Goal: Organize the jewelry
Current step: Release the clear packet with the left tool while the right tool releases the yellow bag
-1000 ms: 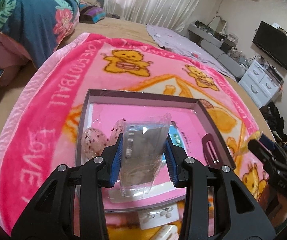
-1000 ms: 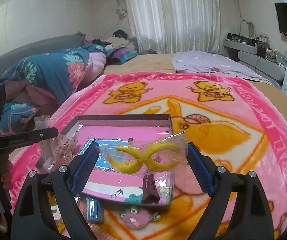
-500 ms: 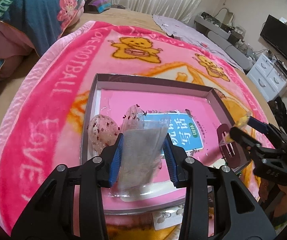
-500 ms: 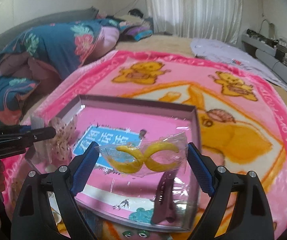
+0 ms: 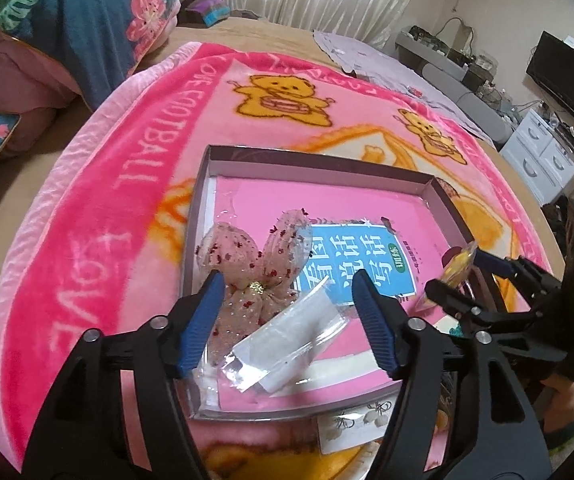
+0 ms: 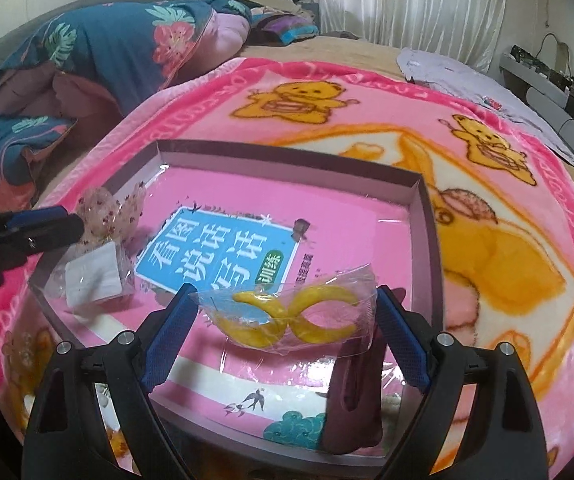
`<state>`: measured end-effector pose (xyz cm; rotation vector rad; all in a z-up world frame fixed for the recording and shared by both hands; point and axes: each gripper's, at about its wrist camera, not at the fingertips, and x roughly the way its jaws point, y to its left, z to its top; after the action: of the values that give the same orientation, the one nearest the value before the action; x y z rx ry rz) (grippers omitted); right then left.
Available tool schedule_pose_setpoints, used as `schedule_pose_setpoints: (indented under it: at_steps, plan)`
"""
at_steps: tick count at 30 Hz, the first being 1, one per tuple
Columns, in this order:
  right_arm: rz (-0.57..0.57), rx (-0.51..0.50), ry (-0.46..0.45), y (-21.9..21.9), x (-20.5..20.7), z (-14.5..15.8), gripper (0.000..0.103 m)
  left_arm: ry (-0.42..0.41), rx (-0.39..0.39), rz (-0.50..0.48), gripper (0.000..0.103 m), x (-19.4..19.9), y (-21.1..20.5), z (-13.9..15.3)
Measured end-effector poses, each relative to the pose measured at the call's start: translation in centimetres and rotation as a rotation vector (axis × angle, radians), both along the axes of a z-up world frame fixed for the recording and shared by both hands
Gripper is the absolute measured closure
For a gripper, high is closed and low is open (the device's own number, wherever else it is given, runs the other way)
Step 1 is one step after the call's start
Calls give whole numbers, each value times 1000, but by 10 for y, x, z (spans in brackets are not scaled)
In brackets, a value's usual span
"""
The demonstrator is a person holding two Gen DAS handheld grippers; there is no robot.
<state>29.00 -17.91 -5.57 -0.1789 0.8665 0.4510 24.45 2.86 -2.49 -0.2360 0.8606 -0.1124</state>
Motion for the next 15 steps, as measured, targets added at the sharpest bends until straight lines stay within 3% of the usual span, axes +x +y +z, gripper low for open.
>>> schedule_pose_setpoints:
  at_steps: [13,15]
  plan:
    - [-6,39,0,-6,-12,0,9,-29,-2,21,40,-7,9,13]
    - [-13,59,-1,-10,-16,2,9,-33,-2,22,31,-8,9,14]
